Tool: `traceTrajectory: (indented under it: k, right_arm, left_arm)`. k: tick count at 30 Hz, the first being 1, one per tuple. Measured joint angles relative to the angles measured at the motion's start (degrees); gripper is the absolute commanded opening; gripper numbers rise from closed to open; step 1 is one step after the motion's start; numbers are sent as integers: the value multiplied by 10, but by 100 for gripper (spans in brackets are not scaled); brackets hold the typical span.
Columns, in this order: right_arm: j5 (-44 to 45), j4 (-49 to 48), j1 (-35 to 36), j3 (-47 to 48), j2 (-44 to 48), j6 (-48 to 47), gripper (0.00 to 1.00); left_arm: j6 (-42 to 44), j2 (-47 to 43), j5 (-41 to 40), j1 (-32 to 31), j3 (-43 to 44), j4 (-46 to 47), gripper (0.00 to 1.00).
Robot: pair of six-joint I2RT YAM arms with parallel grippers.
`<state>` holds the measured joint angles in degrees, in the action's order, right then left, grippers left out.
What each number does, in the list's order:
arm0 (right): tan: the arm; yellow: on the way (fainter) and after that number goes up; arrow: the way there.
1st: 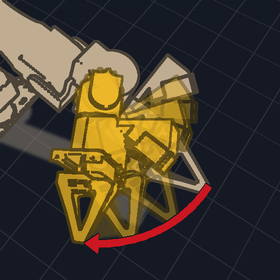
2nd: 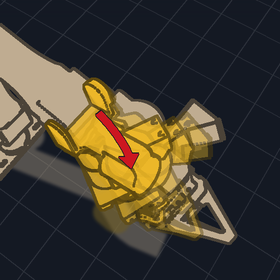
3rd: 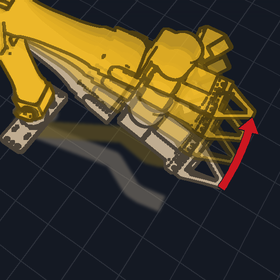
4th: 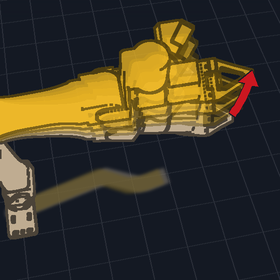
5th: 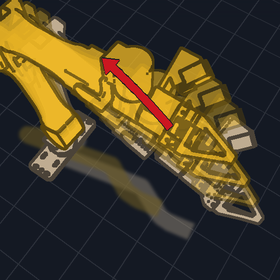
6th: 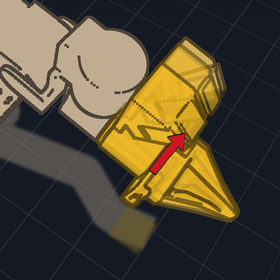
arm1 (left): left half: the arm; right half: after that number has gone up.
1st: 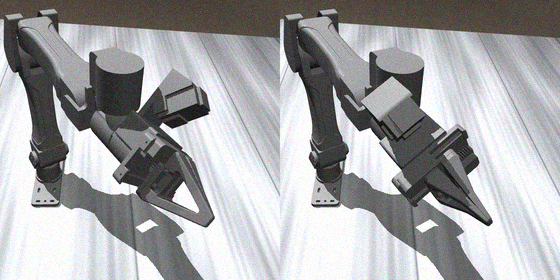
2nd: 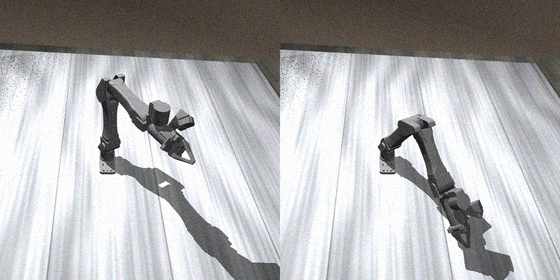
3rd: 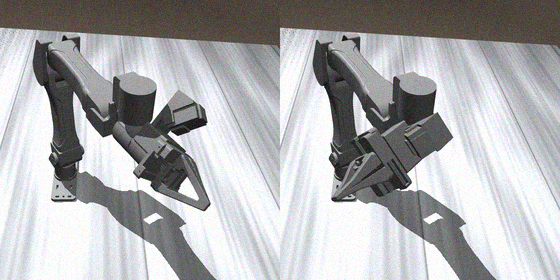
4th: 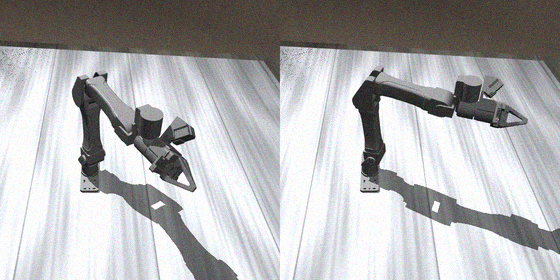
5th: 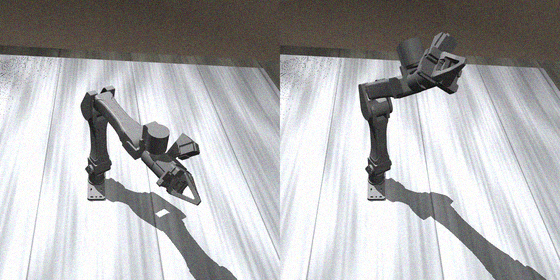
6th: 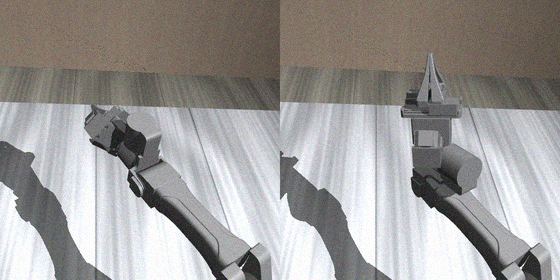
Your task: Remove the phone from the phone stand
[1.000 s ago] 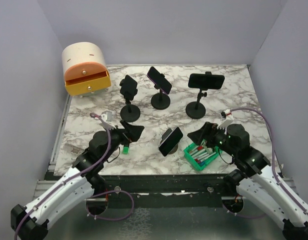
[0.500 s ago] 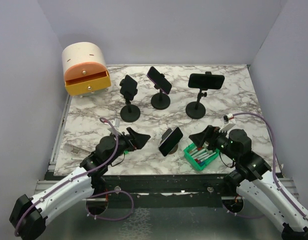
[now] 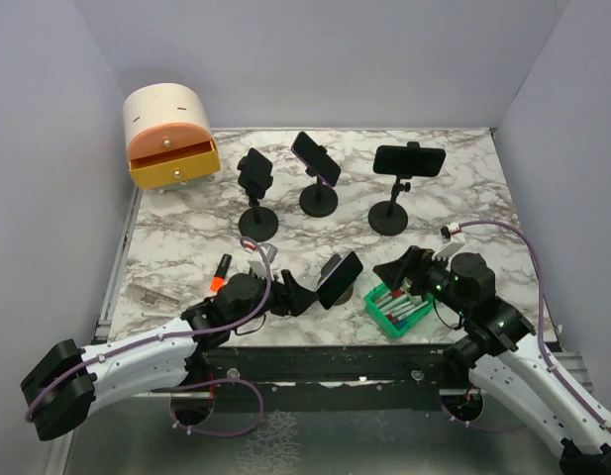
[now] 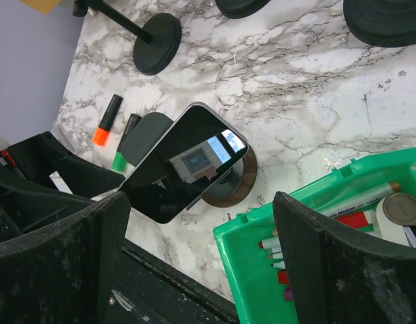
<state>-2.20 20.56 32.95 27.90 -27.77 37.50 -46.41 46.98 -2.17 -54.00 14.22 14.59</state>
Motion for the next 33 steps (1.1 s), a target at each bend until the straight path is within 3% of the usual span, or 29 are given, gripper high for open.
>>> traceTrajectory:
  k: [6,12,22,33]
  right_arm:
    - [0,0,0,0,0,0,93]
    - [0,-1,0,0,0,0,93]
    - [0,0,0,0,5,0,93]
    - [0,1,0,0,8,0,93]
  left_arm:
    - [5,30,26,-11,0,60,67]
    - [13,93,48,-25,0,107,57]
    - [24,123,56,-31,4,130,55]
    - [48,149,56,-31,28,136,41]
